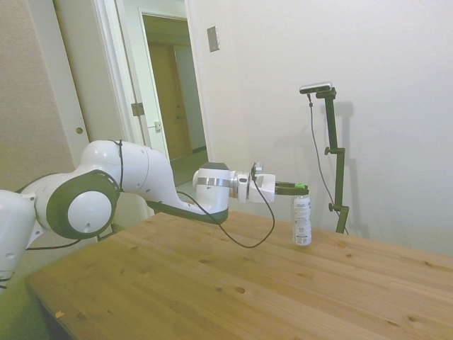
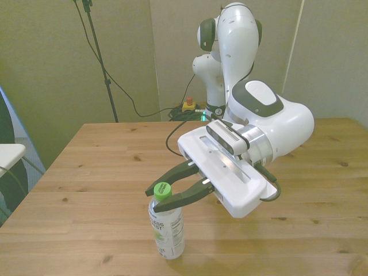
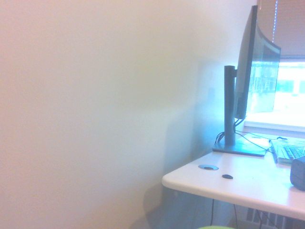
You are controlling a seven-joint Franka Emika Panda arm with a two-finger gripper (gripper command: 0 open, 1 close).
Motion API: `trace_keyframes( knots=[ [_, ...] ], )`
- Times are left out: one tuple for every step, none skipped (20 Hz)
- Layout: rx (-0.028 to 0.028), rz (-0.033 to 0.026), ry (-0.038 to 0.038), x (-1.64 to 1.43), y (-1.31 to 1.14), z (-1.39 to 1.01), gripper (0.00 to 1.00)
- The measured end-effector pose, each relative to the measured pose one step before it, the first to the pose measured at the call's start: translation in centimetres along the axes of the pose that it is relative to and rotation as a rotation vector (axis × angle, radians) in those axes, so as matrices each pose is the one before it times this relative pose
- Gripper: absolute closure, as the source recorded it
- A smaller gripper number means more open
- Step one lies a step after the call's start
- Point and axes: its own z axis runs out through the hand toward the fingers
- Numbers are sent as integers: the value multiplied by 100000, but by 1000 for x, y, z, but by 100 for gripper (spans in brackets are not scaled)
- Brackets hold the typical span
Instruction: Stand the water bottle
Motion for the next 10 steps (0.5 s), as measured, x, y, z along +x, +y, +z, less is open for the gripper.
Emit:
trace_keyframes(
  knots=[
    [107,100,34,-205,-15,76,100],
    [77,80,27,-132,-17,50,100],
    [54,61,24,-84,-12,35,100],
    [35,26,12,-89,3,33,100],
    [28,17,9,-83,7,30,100],
    [-10,-51,-11,-92,38,27,100],
    [-98,-153,-61,-136,101,28,0],
    [-436,-305,237,-135,208,59,0],
    [-374,-68,628,48,81,65,0],
    [-41,74,92,30,-15,15,0]
  ],
)
